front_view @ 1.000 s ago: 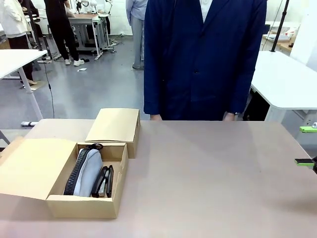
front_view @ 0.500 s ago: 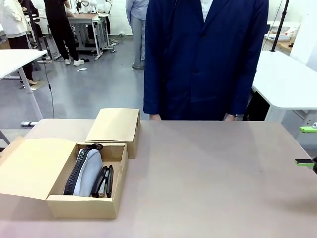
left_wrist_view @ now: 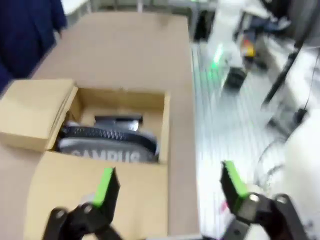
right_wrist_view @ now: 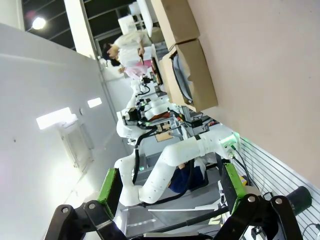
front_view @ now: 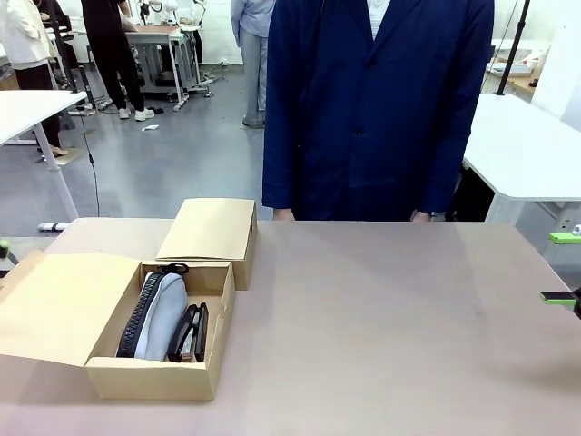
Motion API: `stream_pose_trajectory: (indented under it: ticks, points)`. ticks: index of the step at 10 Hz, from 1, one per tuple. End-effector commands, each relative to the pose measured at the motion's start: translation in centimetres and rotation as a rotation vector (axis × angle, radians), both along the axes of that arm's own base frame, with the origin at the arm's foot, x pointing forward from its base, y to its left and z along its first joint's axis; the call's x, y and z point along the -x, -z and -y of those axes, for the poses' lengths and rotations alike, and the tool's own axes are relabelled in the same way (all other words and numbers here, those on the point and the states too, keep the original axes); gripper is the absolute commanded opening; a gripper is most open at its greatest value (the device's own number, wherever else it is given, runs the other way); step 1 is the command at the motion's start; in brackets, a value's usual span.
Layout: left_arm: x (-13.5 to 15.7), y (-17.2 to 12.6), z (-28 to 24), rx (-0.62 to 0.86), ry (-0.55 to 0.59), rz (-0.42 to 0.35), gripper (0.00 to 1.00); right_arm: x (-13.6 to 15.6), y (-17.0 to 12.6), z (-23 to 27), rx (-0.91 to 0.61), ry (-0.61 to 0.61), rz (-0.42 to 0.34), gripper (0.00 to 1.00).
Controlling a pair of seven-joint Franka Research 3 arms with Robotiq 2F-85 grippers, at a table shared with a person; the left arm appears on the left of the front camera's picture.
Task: Place items inside the box.
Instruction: Close the lid of the Mailer Box closest to the robot.
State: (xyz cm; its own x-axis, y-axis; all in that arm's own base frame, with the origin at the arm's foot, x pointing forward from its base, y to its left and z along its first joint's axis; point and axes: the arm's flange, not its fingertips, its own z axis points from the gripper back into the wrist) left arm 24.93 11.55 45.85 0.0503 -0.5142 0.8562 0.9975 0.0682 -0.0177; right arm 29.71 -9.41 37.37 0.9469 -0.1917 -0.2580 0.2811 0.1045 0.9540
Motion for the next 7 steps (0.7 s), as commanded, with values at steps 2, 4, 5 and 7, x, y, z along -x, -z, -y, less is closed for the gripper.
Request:
stream_pose_trajectory:
  ticks: [2, 4, 5, 7]
  points:
    - [0.0, 0.0, 0.0, 0.0, 0.0, 0.0, 1.0, -0.1, -0.3, -0.1, 0.002, 0.016, -0.013, 1.0]
    - [0.0, 0.0, 0.0, 0.0, 0.0, 0.0, 1.0, -0.1, -0.3, -0.1, 0.002, 0.016, -0.013, 1.0]
    - [0.0, 0.0, 0.0, 0.0, 0.0, 0.0, 1.0, -0.1, -0.3, -0.1, 0.002, 0.016, -0.013, 1.0]
    - [-0.3, 0.7, -0.4, -0.017, 0.023, 0.012, 1.0, -0.1, -0.3, -0.1, 0.002, 0.016, -0.013, 1.0]
